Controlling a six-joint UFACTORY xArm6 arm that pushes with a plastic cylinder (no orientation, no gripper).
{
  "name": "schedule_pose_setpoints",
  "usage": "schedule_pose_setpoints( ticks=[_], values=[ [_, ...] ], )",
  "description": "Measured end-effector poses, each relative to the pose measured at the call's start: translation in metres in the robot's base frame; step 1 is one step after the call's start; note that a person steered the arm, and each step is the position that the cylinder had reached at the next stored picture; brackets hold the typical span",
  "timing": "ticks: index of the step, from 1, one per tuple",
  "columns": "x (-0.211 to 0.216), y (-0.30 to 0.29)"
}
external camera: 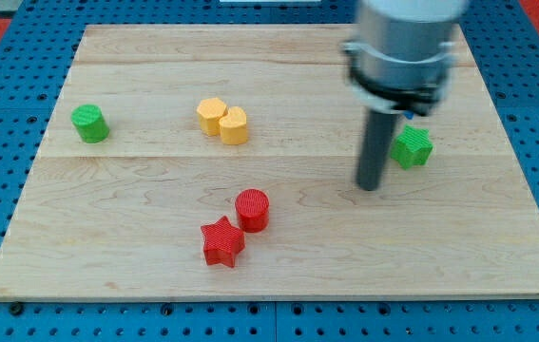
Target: Push the green star close to the yellow heart
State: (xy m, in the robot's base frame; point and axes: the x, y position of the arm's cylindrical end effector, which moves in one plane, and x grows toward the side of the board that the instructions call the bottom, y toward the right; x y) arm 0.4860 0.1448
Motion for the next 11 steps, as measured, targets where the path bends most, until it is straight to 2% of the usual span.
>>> schedule_pose_setpoints(
  ticks=[1,2,5,7,8,9,10,11],
  values=[
    [-0.018,0.093],
    [-0.058,0.083],
    [-0.035,0.0],
    [-0.037,-0.153],
    [-0.037,-0.192],
    [-0.037,-0.151],
    [-0.058,-0.162],
    [-0.058,-0.194]
  ],
)
